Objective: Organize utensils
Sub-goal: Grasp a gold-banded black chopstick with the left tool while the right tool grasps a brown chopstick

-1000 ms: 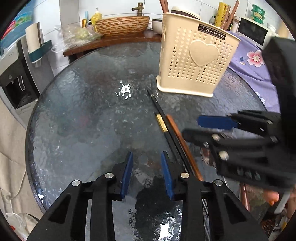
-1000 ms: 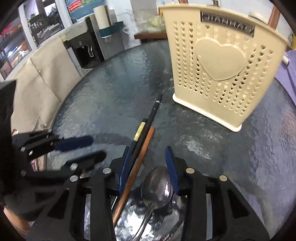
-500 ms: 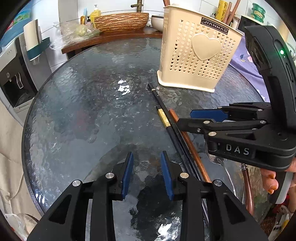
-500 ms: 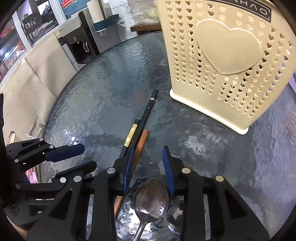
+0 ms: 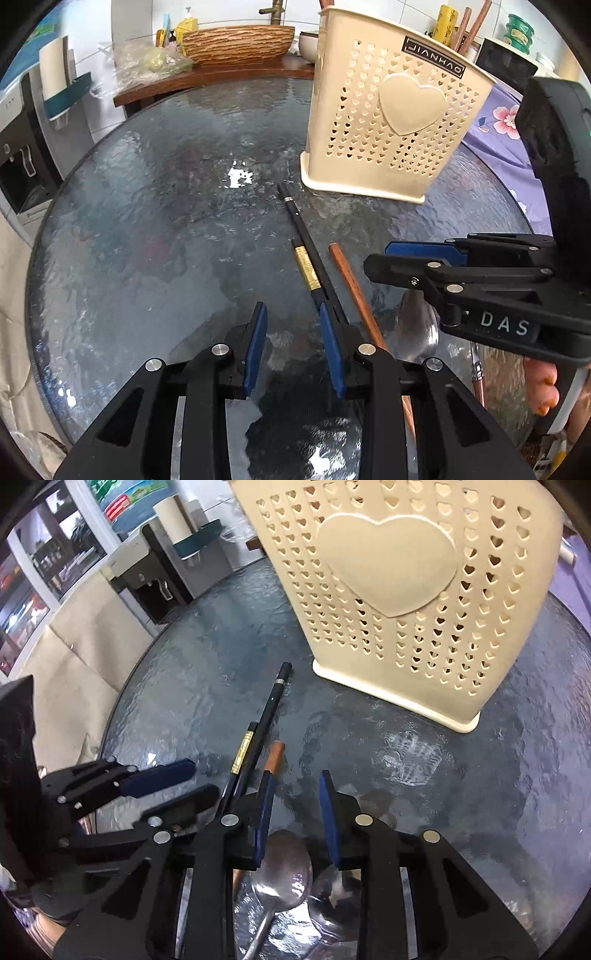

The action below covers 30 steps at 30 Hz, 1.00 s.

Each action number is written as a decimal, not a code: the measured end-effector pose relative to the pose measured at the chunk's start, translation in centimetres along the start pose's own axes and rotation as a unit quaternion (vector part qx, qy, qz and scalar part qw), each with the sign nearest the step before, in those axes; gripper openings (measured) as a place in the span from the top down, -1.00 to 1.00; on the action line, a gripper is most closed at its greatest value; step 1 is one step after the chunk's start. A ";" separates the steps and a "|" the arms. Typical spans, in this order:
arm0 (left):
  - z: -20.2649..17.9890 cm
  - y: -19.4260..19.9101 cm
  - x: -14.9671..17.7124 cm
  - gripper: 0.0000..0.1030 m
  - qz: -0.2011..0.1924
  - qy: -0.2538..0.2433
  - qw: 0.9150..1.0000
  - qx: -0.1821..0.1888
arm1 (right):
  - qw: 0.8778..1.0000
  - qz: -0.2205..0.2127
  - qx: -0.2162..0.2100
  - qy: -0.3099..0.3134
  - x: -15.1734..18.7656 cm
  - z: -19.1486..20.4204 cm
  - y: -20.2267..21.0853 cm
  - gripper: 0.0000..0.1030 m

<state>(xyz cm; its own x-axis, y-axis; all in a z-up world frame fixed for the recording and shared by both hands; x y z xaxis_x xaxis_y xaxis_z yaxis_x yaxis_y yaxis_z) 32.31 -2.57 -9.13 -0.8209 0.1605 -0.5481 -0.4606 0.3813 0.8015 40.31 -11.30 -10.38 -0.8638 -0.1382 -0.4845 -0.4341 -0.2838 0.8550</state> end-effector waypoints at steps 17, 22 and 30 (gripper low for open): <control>-0.3 -0.5 -0.4 0.45 -0.008 -0.007 1.000 -0.019 | 1.000 0.006 -0.005 -0.012 -0.1 -0.4 -0.2 0.49; 0.9 0.0 -0.2 0.51 -0.002 -0.019 0.998 -0.062 | 1.000 0.010 0.013 0.009 -0.2 0.9 -0.4 0.49; 1.8 0.0 -0.7 0.51 0.009 -0.027 0.997 -0.069 | 0.998 0.021 0.048 0.039 -0.6 2.9 -0.9 0.49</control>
<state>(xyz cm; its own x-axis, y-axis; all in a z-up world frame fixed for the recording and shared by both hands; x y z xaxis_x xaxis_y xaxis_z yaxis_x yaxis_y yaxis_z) 33.53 -1.05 -9.17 -0.8117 0.2162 -0.5426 -0.4915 0.2490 0.8345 40.50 -8.19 -10.34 -0.8606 -0.2230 -0.4578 -0.4240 -0.1841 0.8867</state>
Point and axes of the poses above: each gripper's, at about its wrist camera, not at the fingertips, and y roughly against the way its jaws point, z to its left, x to its underside, the point moved 2 cm from there along -y, roughly the way its jaws point, and after that the axes turned 8 degrees about x, right-handed, at the moved point
